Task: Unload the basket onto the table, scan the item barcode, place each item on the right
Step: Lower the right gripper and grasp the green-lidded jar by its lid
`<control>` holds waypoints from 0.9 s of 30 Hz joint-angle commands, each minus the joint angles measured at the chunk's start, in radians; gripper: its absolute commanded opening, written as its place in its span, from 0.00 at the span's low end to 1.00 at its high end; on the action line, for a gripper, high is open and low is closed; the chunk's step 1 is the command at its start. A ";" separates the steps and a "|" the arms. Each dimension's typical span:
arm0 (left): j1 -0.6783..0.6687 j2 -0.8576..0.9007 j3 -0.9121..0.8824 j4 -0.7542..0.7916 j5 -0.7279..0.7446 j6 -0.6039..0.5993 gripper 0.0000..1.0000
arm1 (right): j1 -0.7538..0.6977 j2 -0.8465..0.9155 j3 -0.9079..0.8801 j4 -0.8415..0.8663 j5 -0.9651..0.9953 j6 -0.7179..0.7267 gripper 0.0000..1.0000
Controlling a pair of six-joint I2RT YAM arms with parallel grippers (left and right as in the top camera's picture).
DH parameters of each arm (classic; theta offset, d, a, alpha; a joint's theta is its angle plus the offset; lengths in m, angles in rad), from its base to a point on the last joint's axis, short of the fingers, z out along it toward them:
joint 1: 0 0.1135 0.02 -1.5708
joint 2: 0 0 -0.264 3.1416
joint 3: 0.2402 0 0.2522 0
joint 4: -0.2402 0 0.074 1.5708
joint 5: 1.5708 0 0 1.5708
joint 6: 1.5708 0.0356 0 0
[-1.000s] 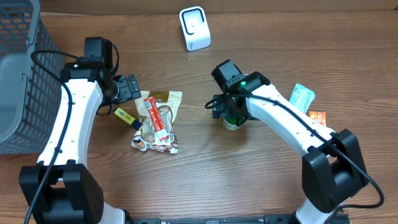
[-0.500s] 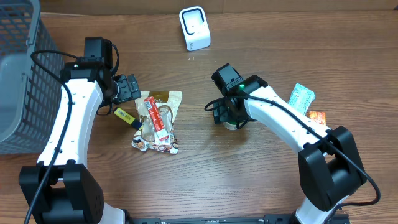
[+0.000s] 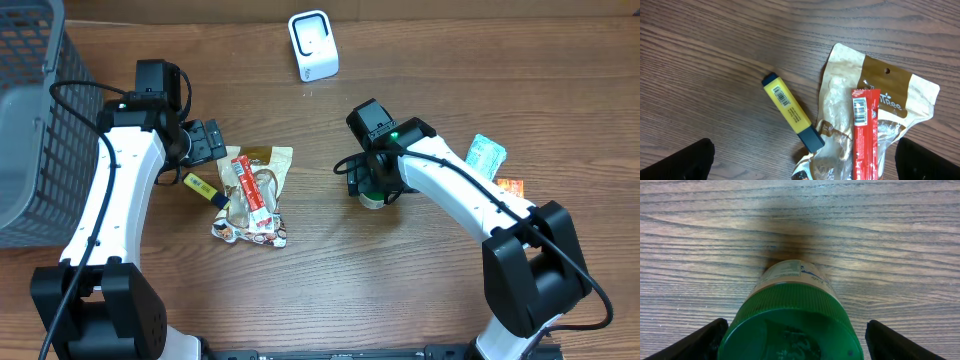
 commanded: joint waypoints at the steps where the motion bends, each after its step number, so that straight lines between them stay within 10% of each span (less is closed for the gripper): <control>1: 0.003 -0.013 0.011 0.001 -0.005 0.023 1.00 | -0.002 0.003 -0.005 0.005 -0.001 -0.013 0.88; 27: 0.003 -0.013 0.011 0.001 -0.005 0.023 1.00 | -0.002 0.003 -0.096 0.117 -0.026 -0.010 0.89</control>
